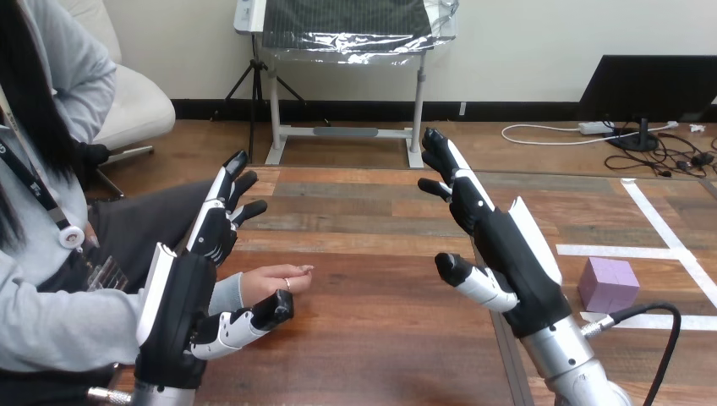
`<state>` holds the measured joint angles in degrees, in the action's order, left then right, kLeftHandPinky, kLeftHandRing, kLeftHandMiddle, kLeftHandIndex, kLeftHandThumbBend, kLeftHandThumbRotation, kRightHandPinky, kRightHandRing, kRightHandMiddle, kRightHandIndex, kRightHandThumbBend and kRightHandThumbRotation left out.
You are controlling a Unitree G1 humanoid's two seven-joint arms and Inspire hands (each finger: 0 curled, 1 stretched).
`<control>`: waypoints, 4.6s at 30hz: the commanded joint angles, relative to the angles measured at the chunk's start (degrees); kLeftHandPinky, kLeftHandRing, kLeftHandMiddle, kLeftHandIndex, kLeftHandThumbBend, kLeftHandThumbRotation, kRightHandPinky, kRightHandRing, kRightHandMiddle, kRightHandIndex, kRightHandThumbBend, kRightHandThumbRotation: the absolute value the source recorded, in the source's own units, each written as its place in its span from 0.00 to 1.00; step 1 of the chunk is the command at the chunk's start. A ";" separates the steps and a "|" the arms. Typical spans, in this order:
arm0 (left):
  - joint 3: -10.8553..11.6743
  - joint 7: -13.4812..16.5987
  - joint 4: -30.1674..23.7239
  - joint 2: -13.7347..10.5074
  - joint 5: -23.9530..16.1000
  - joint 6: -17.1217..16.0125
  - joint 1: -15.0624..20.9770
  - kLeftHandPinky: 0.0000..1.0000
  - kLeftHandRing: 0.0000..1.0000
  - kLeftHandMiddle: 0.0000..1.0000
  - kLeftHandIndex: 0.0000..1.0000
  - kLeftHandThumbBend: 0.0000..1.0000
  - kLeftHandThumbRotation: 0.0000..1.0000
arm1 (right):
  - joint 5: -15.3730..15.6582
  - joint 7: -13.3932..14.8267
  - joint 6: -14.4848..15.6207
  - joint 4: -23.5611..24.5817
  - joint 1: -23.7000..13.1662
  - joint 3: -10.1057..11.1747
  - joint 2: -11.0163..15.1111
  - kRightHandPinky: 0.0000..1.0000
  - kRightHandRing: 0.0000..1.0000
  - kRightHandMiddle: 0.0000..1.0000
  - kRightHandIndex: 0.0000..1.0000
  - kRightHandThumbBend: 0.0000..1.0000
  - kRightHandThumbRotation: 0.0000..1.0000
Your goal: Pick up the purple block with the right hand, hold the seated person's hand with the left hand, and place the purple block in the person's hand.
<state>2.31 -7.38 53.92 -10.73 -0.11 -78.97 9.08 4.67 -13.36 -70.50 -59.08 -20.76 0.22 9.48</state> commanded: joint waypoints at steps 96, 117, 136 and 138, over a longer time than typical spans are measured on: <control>0.10 -6.45 -1.53 0.44 6.16 -0.64 3.04 0.90 0.97 1.00 0.99 1.00 0.70 | 32.20 23.13 35.83 -14.10 -28.47 -14.31 29.87 1.00 1.00 1.00 1.00 1.00 0.90; 0.59 -6.34 -1.98 0.10 5.95 -0.85 1.62 0.91 0.99 1.00 1.00 1.00 0.70 | 33.93 21.99 42.06 -16.71 -28.82 -18.14 31.14 1.00 1.00 1.00 1.00 1.00 0.88; 0.68 -6.20 -2.60 -0.04 5.69 -0.69 0.87 0.93 1.00 1.00 1.00 1.00 0.70 | 34.07 18.30 46.45 -17.63 -28.11 -20.12 31.73 1.00 1.00 1.00 1.00 1.00 0.86; 0.56 -6.31 -2.70 -0.03 5.91 -0.62 0.77 0.93 1.00 1.00 1.00 1.00 0.70 | 34.25 18.25 46.82 -17.68 -27.91 -20.48 31.82 1.00 1.00 1.00 1.00 1.00 0.86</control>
<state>2.36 -13.87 53.72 -10.44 5.13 -78.76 8.58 38.50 5.18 -24.45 -76.94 -43.98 -19.62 39.18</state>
